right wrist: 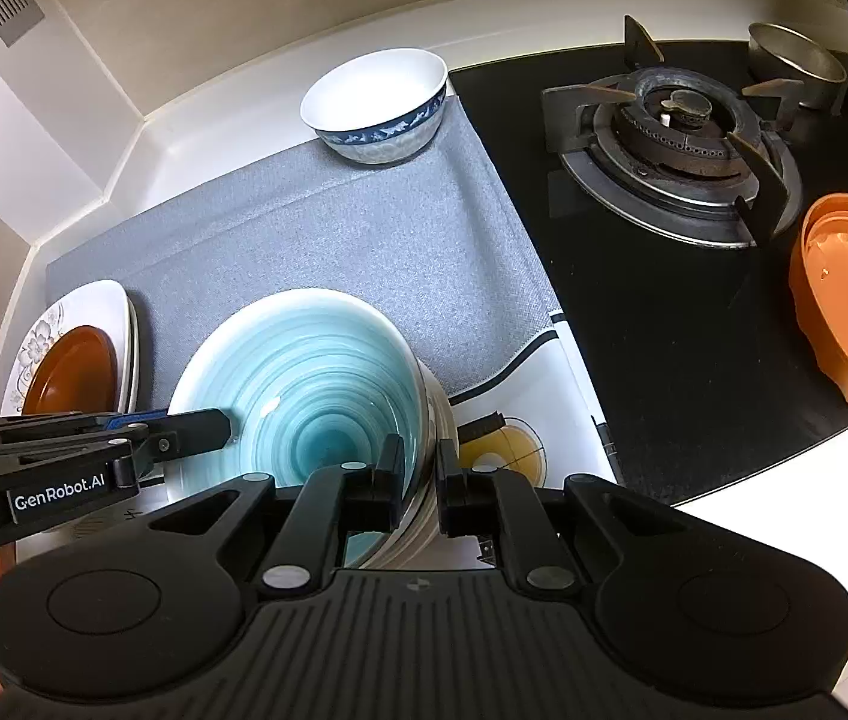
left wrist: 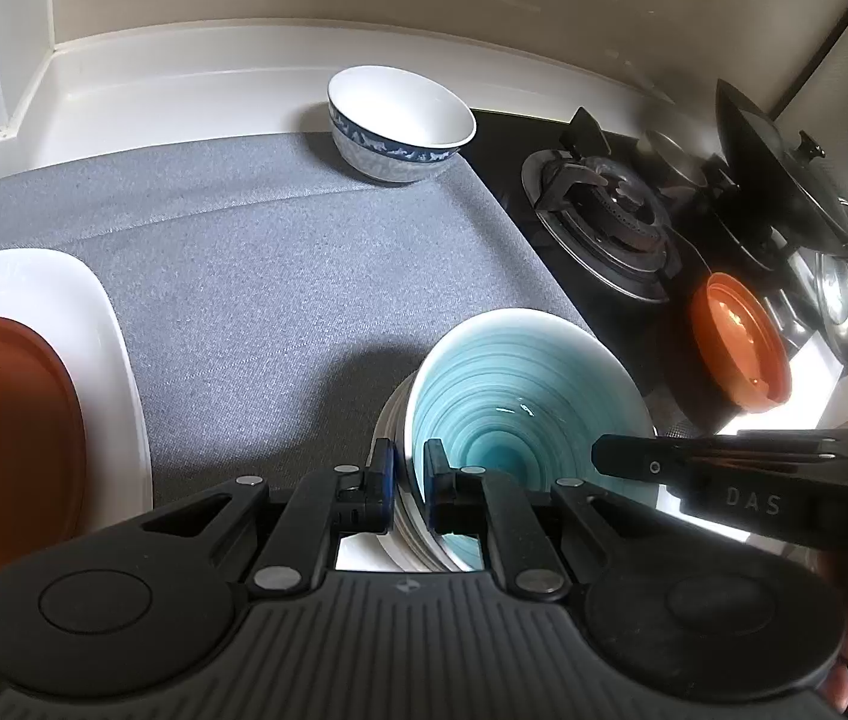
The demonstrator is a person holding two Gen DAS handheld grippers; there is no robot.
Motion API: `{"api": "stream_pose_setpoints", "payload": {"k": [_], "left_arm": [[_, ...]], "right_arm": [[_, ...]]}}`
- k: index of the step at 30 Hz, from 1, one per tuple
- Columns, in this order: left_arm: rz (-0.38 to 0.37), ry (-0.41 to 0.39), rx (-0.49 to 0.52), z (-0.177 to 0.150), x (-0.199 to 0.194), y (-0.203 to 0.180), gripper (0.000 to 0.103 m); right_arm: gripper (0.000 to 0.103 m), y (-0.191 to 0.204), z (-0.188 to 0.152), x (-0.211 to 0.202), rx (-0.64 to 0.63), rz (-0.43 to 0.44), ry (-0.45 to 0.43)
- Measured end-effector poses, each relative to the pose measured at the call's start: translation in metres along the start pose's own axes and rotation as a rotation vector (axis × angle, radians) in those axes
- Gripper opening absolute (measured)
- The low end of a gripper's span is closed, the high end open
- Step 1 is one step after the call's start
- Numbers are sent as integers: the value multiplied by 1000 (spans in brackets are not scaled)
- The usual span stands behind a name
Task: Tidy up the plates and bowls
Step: 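Lift the teal bowl with the left gripper and lower it into the cream bowls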
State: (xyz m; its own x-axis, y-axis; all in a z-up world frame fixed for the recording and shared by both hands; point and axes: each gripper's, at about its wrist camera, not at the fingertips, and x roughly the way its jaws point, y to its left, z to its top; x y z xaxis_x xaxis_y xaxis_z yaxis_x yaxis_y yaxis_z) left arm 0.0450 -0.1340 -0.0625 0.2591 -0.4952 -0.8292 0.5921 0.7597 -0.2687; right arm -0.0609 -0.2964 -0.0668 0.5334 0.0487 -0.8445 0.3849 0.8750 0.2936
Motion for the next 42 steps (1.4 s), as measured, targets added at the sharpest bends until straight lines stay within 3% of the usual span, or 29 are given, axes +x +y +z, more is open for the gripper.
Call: {"api": "stream_pose_setpoints", "payload": {"k": [19, 26, 42], "left_arm": [[-8, -30, -1, 2, -9, 2, 10], [0, -17, 33, 2, -6, 1, 8], [-10, -13, 20, 4, -6, 4, 8]], "right_arm": [[15, 2, 5, -4, -19, -8, -8], [9, 4, 4, -4, -19, -24, -6], [9, 8, 4, 1, -45, -44, 10]]}}
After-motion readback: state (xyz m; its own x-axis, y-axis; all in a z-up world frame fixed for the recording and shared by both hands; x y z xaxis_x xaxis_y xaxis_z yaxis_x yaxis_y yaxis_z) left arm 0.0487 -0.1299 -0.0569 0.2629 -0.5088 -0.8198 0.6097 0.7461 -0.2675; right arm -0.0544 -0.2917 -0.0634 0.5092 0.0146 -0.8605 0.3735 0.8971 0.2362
